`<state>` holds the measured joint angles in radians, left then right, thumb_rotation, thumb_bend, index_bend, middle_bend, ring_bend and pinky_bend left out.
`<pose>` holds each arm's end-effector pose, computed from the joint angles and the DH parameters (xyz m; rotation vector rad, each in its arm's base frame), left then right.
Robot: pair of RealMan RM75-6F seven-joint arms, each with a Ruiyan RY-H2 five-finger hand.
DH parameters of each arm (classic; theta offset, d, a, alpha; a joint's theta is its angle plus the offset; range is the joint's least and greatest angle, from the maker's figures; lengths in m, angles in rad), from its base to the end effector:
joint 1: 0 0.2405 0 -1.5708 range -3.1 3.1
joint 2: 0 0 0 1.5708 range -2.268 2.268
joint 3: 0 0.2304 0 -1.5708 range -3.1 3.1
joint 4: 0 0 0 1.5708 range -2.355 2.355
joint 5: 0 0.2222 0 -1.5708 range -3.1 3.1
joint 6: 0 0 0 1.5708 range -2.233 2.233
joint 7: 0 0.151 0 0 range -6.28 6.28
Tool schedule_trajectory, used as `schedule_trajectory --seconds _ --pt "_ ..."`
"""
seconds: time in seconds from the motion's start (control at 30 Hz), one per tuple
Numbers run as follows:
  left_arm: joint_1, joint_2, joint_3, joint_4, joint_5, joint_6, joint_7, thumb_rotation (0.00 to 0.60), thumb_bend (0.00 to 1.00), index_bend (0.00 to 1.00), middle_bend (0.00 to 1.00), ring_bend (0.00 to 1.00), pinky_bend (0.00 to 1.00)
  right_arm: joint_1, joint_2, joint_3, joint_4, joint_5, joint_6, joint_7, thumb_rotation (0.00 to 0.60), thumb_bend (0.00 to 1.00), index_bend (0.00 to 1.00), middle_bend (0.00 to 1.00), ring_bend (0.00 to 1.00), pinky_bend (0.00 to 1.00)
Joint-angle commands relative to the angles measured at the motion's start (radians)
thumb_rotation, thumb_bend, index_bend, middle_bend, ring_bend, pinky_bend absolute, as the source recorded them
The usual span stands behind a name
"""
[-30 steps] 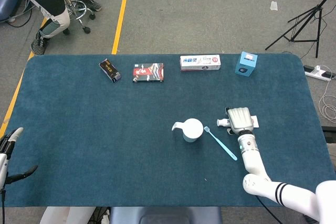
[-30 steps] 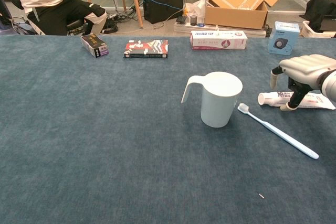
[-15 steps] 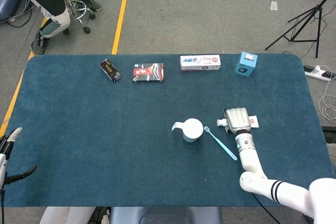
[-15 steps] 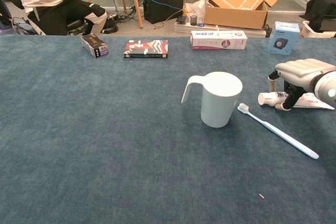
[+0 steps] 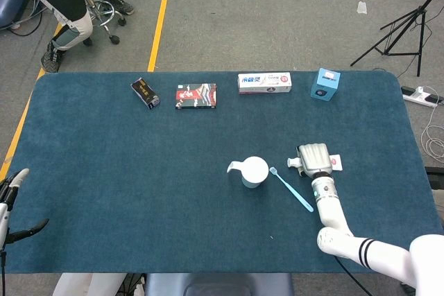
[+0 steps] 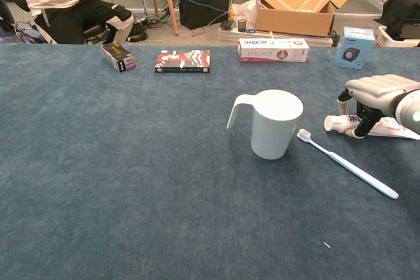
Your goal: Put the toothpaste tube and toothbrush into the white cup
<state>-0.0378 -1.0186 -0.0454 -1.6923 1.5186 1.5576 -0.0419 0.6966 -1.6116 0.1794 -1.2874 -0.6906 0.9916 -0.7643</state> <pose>-0.2869 0.1717 0.1669 -1.3313 -0.8871 -0.9431 -0.2246 -0.3529 -0.0228 1.6351 -0.9057 0.3992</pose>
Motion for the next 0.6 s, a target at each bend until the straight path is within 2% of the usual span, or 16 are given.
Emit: schedule_trajectory --seconds 0.03,0.6 --pt "0.000 0.000 0.000 0.000 0.001 0.001 0.001 0.600 0.04 0.03 0.14 0.16 0.26 -0.007 0.016 -0.001 -0.026 -0.010 0.010 0.016 0.600 0.31 0.65 1.00 1.00 1.00" --pt "-0.001 -0.004 -0.002 0.002 -0.007 -0.005 0.009 0.600 0.04 0.03 0.14 0.16 0.26 -0.067 0.214 0.052 -0.341 -0.148 0.119 0.200 0.600 0.35 0.67 1.00 1.00 1.00"
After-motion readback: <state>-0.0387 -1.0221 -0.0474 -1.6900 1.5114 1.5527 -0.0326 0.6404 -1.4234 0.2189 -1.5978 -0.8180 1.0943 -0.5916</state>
